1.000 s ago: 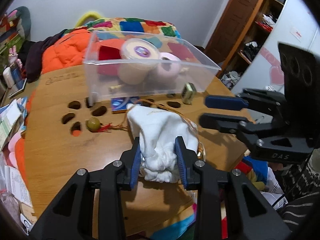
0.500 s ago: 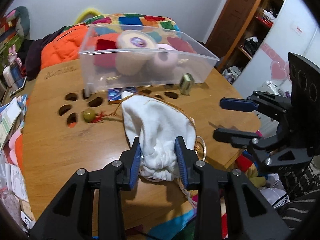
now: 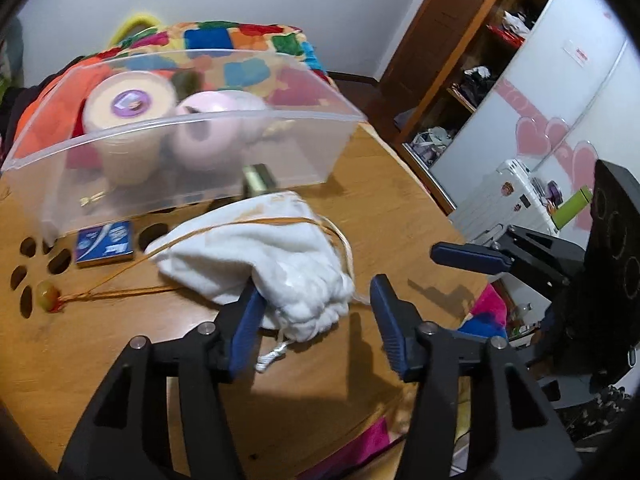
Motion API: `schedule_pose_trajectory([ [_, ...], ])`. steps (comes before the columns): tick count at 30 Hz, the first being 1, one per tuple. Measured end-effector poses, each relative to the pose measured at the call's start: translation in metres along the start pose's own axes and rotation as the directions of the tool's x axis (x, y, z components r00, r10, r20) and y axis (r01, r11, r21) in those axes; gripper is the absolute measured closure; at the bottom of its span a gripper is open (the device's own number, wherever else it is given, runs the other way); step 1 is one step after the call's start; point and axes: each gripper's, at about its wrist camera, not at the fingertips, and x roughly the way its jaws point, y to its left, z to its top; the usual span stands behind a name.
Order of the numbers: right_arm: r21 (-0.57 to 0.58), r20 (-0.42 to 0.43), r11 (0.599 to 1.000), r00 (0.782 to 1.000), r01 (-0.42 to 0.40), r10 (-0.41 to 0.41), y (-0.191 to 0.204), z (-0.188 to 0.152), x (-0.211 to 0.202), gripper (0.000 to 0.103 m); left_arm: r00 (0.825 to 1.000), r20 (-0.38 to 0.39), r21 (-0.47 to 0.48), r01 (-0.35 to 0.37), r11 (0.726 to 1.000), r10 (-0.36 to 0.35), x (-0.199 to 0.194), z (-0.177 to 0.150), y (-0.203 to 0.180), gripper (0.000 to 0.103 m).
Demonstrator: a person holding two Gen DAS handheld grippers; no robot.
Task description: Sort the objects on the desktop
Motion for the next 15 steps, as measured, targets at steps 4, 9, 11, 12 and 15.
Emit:
schedule_pose_trajectory([
  [4, 0.01, 0.007, 1.0, 1.0, -0.009, 0.009, 0.0, 0.002, 0.003, 0.04, 0.998, -0.016, -0.036, 0.056, 0.998, -0.057, -0.007, -0.005, 0.007, 0.05],
  [9, 0.002, 0.025, 0.999, 0.998, -0.049, 0.049, 0.014, 0.013, 0.009, 0.037, 0.999, 0.013, -0.047, 0.039, 0.998, -0.038, -0.039, -0.02, 0.023, 0.051],
  [11, -0.005, 0.031, 0.998, 0.997, -0.066, 0.066, 0.021, 0.02, 0.012, 0.036, 0.999, 0.041, -0.052, 0.004, 0.999, -0.002, -0.057, -0.025, 0.035, 0.051],
  [12, -0.005, 0.033, 0.998, 0.997, -0.07, 0.07, 0.023, 0.023, 0.013, 0.035, 0.998, 0.057, -0.053, -0.025, 0.998, 0.028, -0.066, -0.027, 0.04, 0.051],
  [15, -0.003, 0.042, 0.998, 0.997, -0.066, 0.066, 0.03, 0.033, 0.021, 0.029, 0.982, 0.093, -0.049, -0.157, 0.986, 0.161, -0.086, -0.031, 0.061, 0.051],
])
